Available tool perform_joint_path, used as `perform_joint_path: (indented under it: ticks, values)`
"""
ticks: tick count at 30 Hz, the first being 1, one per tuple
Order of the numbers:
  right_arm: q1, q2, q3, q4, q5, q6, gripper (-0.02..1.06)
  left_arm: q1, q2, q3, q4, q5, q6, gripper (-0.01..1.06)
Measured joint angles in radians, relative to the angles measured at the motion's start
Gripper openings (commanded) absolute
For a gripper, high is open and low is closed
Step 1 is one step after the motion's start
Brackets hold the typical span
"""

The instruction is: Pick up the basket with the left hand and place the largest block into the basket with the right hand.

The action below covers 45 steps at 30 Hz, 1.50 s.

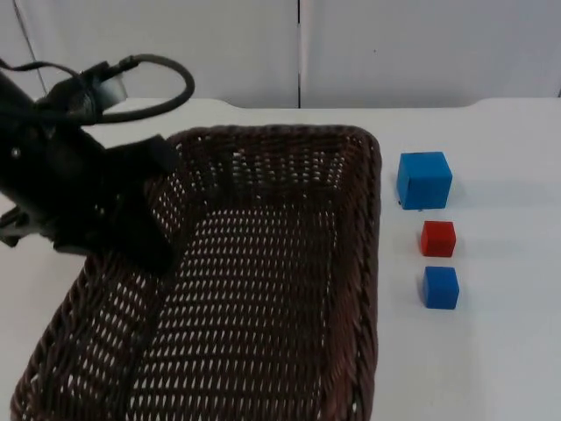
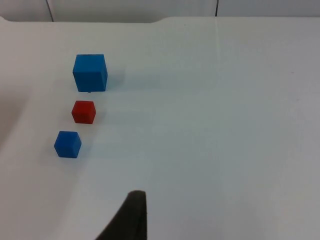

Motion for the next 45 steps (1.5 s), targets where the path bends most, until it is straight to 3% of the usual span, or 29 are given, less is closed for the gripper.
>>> perform_joint_path:
  ticks: [8, 21, 45]
  values:
    - [0.000, 0.000, 0.000, 0.000, 0.000, 0.000, 1.05, 0.000, 0.000, 0.021, -0.016, -0.044, 0.019, 0.00]
    - [0.000, 0.000, 0.000, 0.000, 0.000, 0.000, 1.05, 0.000, 0.000, 0.021, -0.067, -0.048, 0.021, 0.00]
    - [0.000, 0.000, 0.000, 0.000, -0.002, 0.000, 1.05, 0.000, 0.000, 0.021, -0.048, -0.111, -0.010, 0.00]
